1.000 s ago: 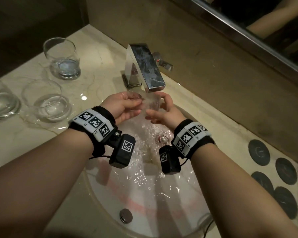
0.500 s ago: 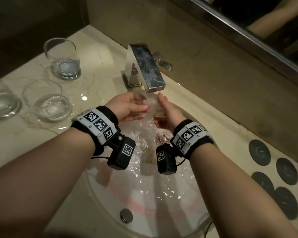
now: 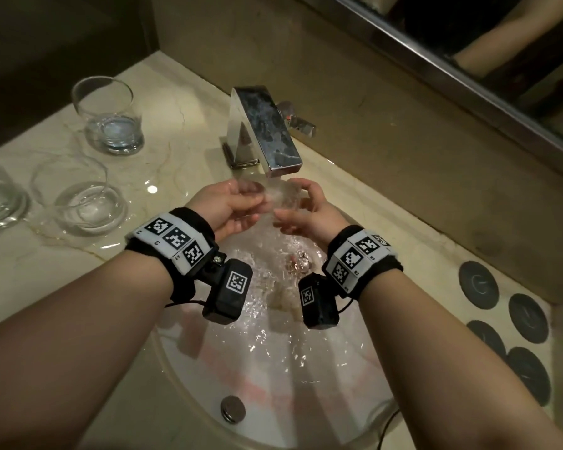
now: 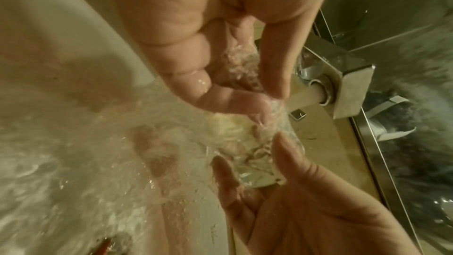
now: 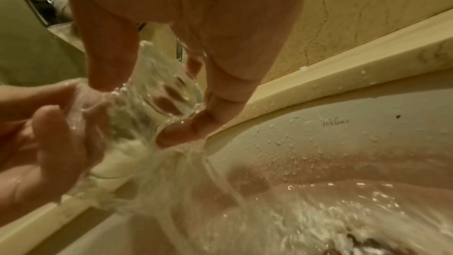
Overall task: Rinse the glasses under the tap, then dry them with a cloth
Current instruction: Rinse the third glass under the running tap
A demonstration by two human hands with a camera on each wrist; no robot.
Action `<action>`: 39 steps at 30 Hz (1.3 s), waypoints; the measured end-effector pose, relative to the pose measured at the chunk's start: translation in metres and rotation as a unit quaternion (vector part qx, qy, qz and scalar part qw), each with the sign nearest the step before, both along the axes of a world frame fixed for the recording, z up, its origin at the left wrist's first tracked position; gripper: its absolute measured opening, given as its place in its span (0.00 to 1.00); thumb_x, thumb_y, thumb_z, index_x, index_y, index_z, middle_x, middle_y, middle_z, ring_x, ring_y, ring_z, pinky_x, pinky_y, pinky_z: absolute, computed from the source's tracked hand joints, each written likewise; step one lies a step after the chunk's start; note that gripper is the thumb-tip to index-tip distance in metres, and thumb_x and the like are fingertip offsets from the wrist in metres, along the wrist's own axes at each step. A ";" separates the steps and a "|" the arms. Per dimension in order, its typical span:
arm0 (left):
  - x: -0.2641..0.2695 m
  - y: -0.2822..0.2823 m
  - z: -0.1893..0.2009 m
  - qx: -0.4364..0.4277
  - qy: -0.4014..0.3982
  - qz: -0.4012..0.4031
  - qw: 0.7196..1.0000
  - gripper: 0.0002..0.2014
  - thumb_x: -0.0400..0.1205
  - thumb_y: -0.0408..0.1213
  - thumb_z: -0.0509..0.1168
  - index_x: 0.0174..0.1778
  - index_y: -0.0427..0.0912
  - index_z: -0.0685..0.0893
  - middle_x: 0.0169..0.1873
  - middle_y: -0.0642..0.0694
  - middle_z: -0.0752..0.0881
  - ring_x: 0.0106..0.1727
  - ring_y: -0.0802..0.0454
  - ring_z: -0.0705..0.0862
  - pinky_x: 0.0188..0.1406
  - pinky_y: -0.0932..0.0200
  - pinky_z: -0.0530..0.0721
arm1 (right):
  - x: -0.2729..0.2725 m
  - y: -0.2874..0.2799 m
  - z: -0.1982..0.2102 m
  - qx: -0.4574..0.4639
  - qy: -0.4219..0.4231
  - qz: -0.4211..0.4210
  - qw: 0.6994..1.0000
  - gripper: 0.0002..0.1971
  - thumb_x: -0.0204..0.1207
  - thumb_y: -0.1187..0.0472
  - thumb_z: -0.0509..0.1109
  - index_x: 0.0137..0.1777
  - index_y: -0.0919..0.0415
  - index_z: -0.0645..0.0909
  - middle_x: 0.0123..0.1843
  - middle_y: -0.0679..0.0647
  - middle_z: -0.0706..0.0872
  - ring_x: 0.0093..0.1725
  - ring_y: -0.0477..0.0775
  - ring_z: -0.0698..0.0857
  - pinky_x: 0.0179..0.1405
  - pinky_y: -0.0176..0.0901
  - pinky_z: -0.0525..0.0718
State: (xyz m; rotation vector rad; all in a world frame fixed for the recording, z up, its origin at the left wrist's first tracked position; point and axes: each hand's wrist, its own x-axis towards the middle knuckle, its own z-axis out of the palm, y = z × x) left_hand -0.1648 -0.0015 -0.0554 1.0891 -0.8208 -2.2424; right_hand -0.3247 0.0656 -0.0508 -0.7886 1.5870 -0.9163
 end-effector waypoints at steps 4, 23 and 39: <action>-0.001 0.000 0.001 -0.011 -0.001 -0.014 1.000 0.08 0.80 0.21 0.62 0.45 0.39 0.79 0.30 0.47 0.89 0.34 0.57 0.89 0.28 0.70 0.84 | -0.001 0.000 0.000 0.004 -0.003 -0.007 1.000 0.30 0.71 0.70 0.75 0.69 0.54 0.67 0.54 0.59 0.81 0.45 0.61 0.85 0.49 0.50 0.84; 0.000 -0.004 -0.001 -0.024 -0.019 -0.008 0.999 0.09 0.79 0.21 0.62 0.46 0.39 0.81 0.34 0.45 0.88 0.34 0.57 0.88 0.26 0.69 0.82 | 0.003 -0.001 -0.005 -0.007 0.035 0.010 0.999 0.34 0.70 0.66 0.77 0.72 0.50 0.65 0.62 0.59 0.78 0.50 0.58 0.86 0.45 0.42 0.85; 0.005 -0.005 -0.005 -0.032 -0.008 -0.015 0.999 0.07 0.80 0.25 0.62 0.41 0.40 0.80 0.32 0.46 0.88 0.34 0.56 0.86 0.25 0.69 0.81 | 0.012 -0.004 -0.003 0.053 0.087 0.001 0.995 0.34 0.74 0.37 0.66 0.74 0.56 0.68 0.57 0.54 0.84 0.46 0.51 0.85 0.40 0.40 0.82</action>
